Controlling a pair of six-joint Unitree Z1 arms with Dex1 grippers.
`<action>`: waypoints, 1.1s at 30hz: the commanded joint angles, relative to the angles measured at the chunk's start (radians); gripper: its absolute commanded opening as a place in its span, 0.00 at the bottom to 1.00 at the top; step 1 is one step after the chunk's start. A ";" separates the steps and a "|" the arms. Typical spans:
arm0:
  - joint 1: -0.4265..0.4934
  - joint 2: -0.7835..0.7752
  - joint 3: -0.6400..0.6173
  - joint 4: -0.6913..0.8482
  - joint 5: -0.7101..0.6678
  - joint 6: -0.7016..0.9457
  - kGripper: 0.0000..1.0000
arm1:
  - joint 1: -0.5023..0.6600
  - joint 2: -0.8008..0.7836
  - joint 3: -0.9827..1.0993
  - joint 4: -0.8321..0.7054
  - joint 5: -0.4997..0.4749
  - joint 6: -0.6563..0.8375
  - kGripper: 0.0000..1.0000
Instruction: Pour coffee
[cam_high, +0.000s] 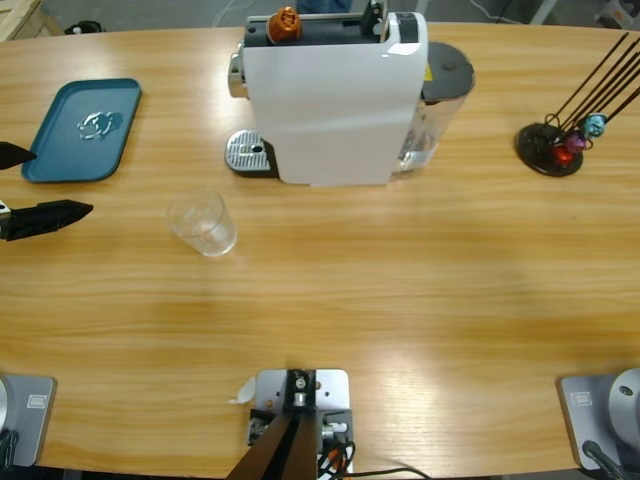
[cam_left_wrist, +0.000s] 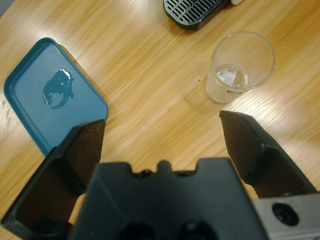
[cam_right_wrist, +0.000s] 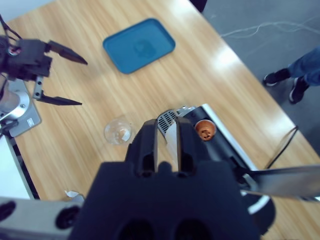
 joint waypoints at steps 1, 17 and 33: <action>-0.008 0.003 0.041 -0.020 -0.017 -0.009 1.00 | -0.034 0.135 0.011 0.009 0.032 0.020 0.13; -0.008 0.013 0.057 -0.030 -0.017 -0.014 1.00 | -0.154 0.132 0.097 0.000 0.122 0.172 0.46; -0.008 0.023 0.059 -0.046 -0.016 -0.015 1.00 | -0.155 0.202 0.083 -0.012 0.095 0.173 0.45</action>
